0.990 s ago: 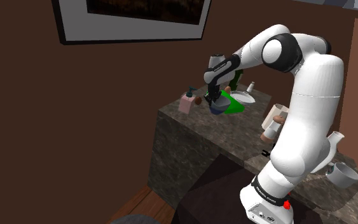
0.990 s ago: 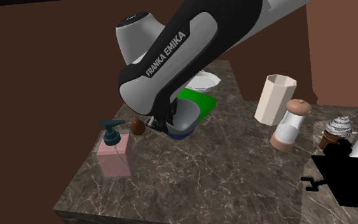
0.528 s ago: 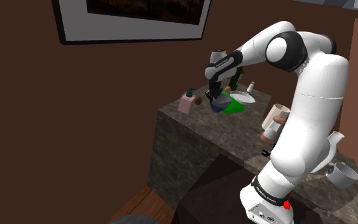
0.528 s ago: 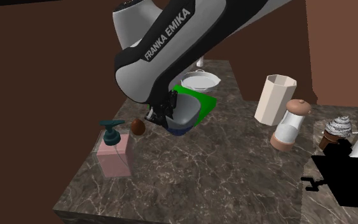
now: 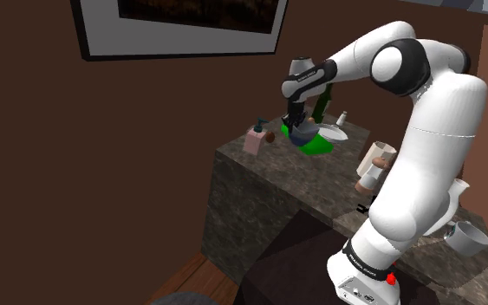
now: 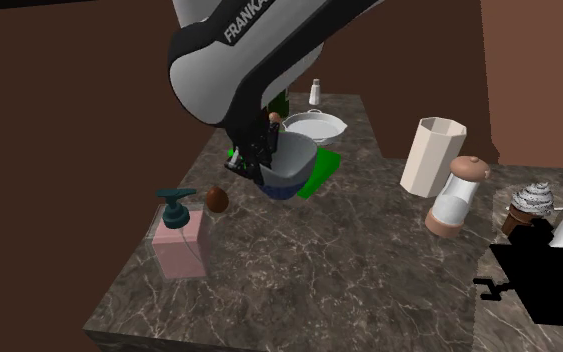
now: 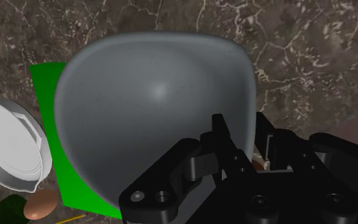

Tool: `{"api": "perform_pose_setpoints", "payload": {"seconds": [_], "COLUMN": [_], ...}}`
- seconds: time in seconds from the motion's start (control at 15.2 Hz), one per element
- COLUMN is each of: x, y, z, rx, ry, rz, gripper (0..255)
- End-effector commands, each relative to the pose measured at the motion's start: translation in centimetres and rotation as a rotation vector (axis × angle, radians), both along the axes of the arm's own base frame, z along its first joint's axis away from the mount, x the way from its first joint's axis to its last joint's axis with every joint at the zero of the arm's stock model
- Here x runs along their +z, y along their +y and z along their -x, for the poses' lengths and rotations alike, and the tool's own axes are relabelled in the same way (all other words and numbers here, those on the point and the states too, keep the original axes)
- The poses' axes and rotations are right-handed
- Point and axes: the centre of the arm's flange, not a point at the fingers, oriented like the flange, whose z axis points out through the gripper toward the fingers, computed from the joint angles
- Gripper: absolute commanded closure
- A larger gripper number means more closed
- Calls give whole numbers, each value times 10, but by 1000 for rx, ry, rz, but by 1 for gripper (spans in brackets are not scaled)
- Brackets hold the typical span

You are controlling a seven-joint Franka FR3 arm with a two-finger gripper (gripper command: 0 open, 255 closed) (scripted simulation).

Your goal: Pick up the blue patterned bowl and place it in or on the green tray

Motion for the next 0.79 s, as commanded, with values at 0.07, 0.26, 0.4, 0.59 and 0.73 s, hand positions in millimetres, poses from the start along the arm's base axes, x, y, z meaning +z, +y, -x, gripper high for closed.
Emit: {"api": "perform_pose_setpoints", "payload": {"seconds": [0.07,0.26,0.4,0.59,0.73], "x": [17,33,43,55,60], "y": [0,0,0,-13,-39], "z": [0,0,0,-2,-5], "rx": [0,0,0,0,0], "ry": [-1,-1,-1,-1,-1], "rz": [1,1,1,1,1], "gripper": [255,255,255,255,255]}}
